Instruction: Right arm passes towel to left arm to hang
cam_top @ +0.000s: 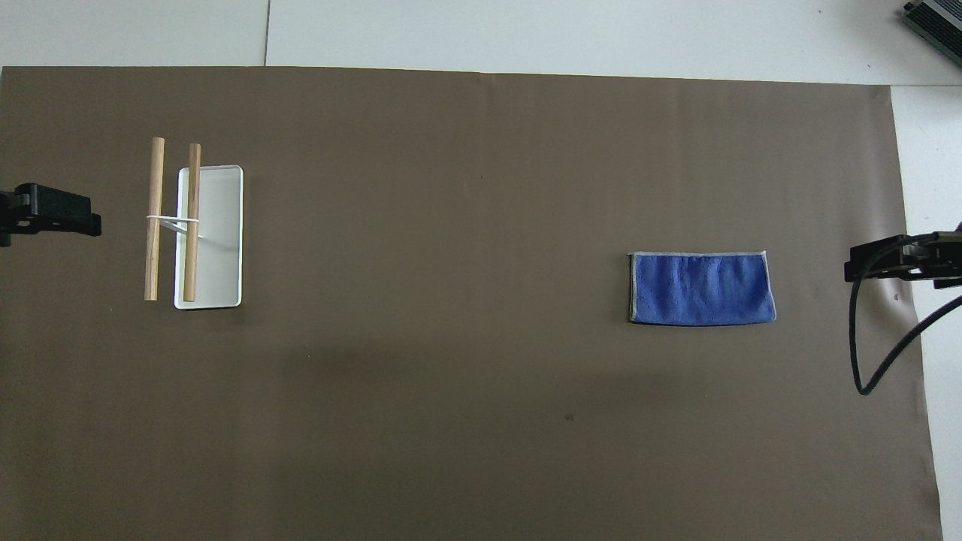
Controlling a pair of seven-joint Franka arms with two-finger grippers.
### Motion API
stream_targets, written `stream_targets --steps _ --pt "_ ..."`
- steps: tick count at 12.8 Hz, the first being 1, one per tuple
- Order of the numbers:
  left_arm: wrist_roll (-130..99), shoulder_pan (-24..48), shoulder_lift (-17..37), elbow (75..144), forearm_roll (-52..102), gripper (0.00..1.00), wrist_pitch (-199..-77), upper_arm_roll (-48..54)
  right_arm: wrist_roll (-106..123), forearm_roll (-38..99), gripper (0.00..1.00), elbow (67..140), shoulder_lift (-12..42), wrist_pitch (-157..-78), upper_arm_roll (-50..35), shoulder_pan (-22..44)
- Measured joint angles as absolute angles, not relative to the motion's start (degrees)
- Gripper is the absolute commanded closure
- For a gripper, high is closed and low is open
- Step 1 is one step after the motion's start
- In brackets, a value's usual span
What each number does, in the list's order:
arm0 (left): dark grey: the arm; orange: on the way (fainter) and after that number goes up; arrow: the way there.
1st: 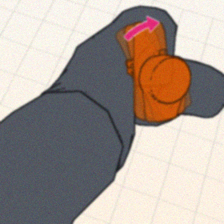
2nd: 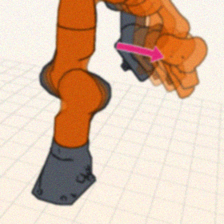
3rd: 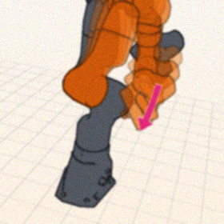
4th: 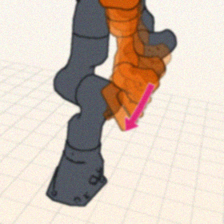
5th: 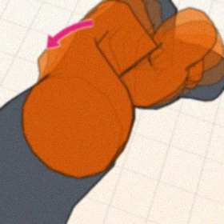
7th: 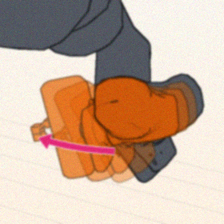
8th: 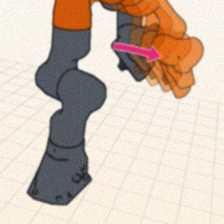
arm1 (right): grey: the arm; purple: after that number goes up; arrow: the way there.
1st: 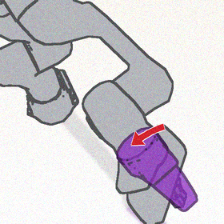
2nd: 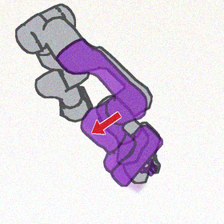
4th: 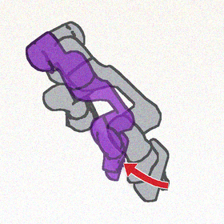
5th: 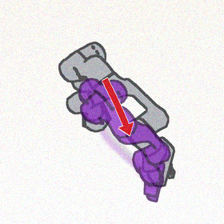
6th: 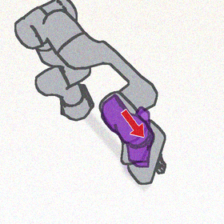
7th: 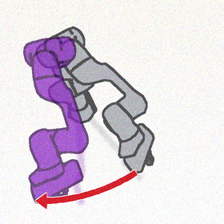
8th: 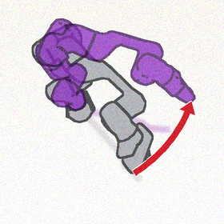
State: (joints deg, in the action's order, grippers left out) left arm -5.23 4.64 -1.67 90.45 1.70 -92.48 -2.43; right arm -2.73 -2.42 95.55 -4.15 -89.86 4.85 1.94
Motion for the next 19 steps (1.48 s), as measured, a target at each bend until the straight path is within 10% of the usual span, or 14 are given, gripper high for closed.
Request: stream_targets --steps 15,19 --pt "-5.23 4.64 -1.71 90.45 1.70 0.00 -92.45 -2.43 -2.73 -2.42 0.00 96.22 -4.45 -90.45 5.09 1.74" --pt "-5.23 4.64 -1.71 90.45 1.70 0.00 -92.45 -2.43 -2.73 -2.39 0.00 102.10 -2.13 -102.27 4.82 1.90"
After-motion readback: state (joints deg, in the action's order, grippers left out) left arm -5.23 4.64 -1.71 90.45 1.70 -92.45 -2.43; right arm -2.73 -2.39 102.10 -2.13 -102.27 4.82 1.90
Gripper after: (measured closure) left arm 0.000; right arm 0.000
